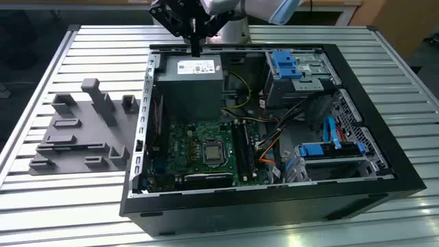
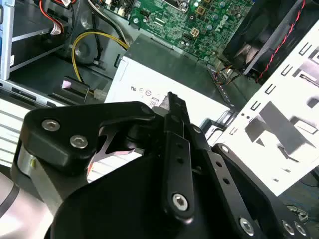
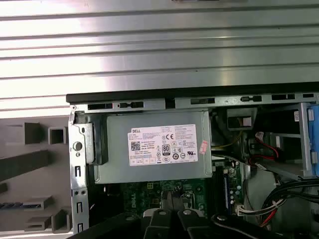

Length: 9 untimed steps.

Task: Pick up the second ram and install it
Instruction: 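Reach for the second ram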

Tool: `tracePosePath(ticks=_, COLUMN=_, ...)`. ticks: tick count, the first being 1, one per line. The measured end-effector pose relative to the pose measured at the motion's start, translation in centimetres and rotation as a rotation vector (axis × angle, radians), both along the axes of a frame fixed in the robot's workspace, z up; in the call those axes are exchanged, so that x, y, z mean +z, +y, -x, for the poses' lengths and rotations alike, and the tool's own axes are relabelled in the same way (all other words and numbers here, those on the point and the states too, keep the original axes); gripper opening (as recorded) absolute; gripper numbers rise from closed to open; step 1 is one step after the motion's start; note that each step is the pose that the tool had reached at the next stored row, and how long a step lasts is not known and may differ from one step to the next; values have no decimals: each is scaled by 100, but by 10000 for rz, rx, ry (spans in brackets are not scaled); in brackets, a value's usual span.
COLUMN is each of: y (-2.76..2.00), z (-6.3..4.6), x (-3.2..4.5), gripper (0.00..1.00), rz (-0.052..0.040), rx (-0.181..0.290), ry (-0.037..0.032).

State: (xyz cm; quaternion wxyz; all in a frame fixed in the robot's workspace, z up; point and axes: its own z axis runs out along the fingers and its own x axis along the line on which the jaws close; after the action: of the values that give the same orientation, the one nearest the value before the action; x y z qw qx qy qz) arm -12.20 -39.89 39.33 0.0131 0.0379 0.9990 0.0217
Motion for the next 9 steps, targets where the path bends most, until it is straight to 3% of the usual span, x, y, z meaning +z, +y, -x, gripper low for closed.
tracePosePath(ticks=9, y=0, z=12, x=0, gripper=11, rz=0, rx=0, ry=0)
